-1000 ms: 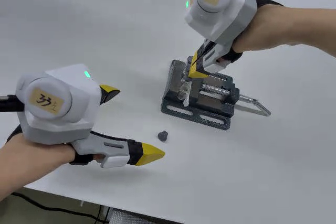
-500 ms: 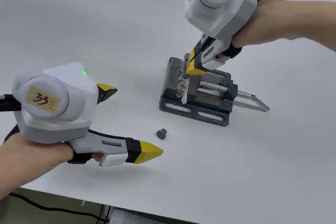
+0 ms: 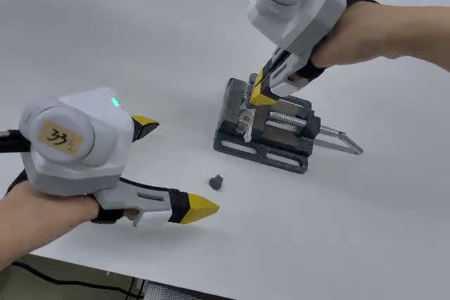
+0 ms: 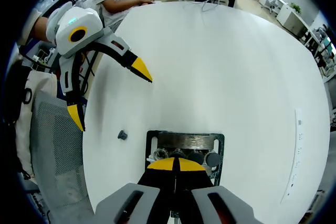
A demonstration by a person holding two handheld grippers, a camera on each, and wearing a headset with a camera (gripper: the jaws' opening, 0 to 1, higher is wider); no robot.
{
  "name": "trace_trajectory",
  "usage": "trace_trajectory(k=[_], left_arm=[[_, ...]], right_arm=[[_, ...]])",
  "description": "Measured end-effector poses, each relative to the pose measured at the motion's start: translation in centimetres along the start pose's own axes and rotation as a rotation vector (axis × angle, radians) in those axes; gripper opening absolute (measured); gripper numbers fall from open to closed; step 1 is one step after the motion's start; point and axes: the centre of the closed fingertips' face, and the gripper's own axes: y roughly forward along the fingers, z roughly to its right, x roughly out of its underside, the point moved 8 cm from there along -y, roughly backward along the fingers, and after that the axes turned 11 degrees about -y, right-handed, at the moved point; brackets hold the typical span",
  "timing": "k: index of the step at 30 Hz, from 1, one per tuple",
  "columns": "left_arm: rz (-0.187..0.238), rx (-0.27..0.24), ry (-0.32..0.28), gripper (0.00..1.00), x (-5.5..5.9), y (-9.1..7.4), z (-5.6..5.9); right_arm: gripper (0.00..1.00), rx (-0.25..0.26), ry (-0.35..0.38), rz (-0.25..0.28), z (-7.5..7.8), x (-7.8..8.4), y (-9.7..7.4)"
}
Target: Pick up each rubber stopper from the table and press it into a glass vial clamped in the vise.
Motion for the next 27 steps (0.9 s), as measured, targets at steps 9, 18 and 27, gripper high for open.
trace_trajectory(k=[9,18,27], left_arm=[[0.002,0.009,-0.007,0.92,0.1,0.3,-0.2],[0.005,0.004,-0.012,0.92,0.1,0.3,-0.2],[0.002,0.009,0.012,0.92,-0.3,0.5,0.5]], right_arm=[[0.0,-0.03,0.008,-0.043,0.8,-0.7,0.3],[0.0,-0.015,0.01,-0.062,0.4,-0.7,0.4],[0.0,-0.001,0.053,0.002,0.3,0.1,0.1]])
